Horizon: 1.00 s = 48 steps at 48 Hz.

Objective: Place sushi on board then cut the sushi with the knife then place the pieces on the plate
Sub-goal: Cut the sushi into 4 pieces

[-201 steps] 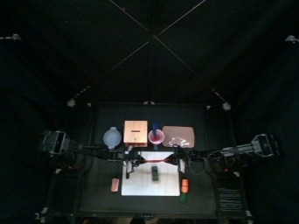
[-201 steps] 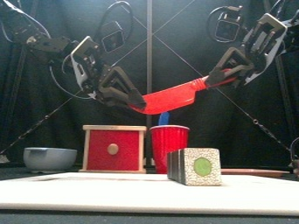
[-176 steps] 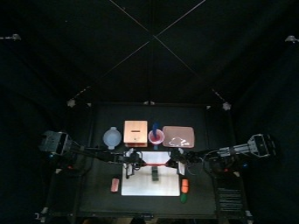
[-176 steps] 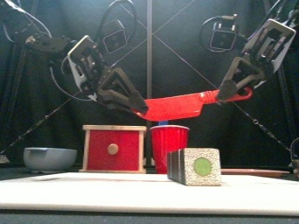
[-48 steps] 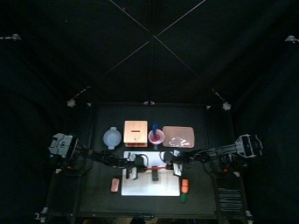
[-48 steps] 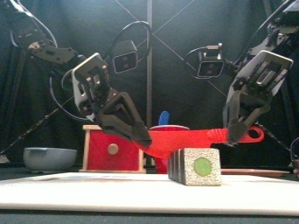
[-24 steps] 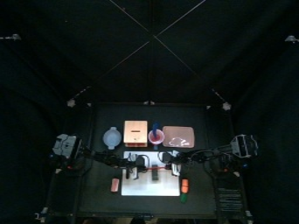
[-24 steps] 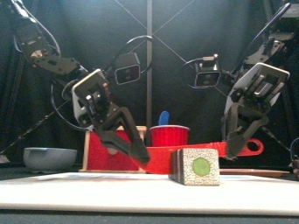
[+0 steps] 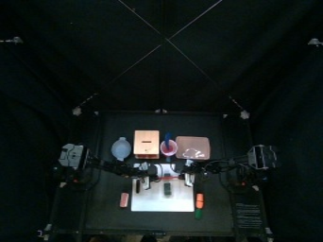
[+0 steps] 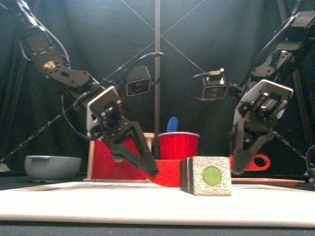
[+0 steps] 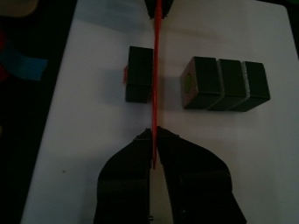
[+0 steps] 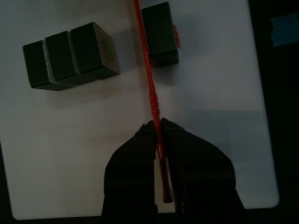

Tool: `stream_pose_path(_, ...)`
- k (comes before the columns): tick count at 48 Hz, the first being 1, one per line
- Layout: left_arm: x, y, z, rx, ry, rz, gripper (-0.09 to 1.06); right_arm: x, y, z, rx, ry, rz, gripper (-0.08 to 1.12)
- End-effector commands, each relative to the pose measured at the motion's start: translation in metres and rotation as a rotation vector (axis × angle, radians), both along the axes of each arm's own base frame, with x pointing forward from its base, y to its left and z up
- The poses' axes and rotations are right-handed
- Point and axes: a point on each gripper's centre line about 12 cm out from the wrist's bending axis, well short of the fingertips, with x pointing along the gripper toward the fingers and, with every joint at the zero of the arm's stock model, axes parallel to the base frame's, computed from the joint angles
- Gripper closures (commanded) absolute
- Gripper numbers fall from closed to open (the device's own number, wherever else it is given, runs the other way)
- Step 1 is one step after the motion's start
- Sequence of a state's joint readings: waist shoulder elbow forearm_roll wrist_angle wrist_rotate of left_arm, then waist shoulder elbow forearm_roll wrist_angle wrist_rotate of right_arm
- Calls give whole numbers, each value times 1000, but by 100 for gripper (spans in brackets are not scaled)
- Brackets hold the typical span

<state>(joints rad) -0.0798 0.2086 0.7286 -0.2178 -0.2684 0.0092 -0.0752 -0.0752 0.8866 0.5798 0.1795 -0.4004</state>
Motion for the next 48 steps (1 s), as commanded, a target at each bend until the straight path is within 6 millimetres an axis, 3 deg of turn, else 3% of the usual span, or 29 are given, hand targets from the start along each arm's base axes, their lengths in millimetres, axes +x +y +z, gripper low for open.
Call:
stream_pose_path(1,8,2,16,11,-49,-12,48,5,-7,14,-8,-46,-21,79)
stream_pose_path(9,11,0,23,18,-44,-31,48,7,-3,22,4,-54,-1,79)
stream_pose_path(26,13,-14,62,3,-57,-77,48,6,17,57,64,-88,73,79)
stream_pose_path(38,11,-37,61,-7,-50,-126,48,0,35,53,108,-62,71,79)
stream_pose_path(48,10,-43,59,-33,-43,-118,48,-5,44,47,129,-38,54,79)
